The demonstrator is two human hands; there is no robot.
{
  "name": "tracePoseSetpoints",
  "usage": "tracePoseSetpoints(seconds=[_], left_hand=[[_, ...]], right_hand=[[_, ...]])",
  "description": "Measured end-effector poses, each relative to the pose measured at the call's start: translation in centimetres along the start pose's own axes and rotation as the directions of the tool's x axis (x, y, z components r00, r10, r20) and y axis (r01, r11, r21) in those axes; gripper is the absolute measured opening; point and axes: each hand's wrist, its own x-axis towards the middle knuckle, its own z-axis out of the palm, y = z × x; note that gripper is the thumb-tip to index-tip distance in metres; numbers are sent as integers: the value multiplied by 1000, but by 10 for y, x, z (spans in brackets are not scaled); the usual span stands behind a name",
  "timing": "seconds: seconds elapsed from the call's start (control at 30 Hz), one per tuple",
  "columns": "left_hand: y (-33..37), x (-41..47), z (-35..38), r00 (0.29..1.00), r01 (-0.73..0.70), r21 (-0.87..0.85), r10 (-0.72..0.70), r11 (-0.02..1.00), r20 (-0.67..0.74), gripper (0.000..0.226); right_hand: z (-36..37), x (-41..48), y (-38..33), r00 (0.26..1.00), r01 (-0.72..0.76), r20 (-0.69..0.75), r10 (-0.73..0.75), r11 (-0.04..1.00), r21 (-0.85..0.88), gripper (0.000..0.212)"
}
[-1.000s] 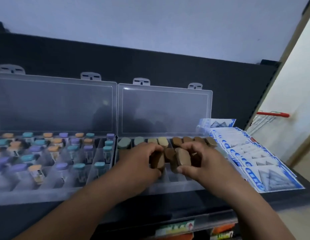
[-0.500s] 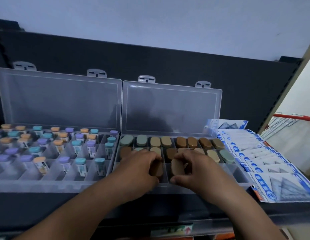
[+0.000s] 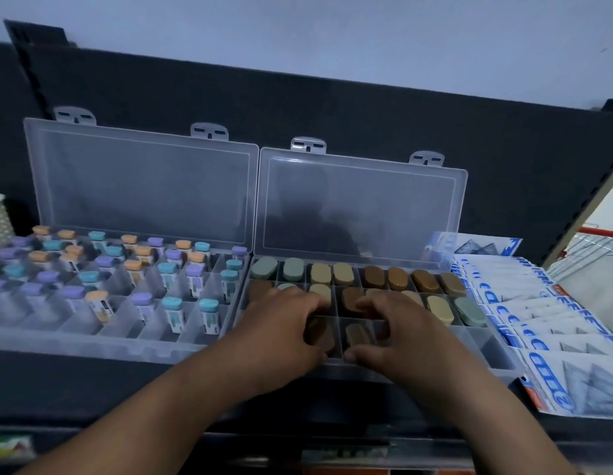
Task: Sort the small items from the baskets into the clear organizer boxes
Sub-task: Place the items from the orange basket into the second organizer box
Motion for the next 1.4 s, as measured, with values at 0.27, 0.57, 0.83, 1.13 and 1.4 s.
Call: tracePoseSetpoints(seconds=[0.27,0.57,0.83,1.13,1.4], left_hand=[[-22,-30,-24,958,-55,332,143,942,-247,64],[-102,-136,-118,926,226,623,34,749,-377,71],[-182,-287,-205,846,481,570,-182,666,-501,79],[-261,-422,-279,780,609,522,-332,597,-531,78],[-335,-452,-334,713,688,451,-414,569,-565,78]], right_hand=[[12,-1,-46,979,161,-82,-185,959,-234,63],[47,9,-178,963,268,85,-256,861,-433,77],[120,3,-342,896,441,150,-417,806,-395,80],[197,0,-492,792,609,177,-585,731,-308,82],[230,50,-572,754,657,225,-617,693,-298,79]])
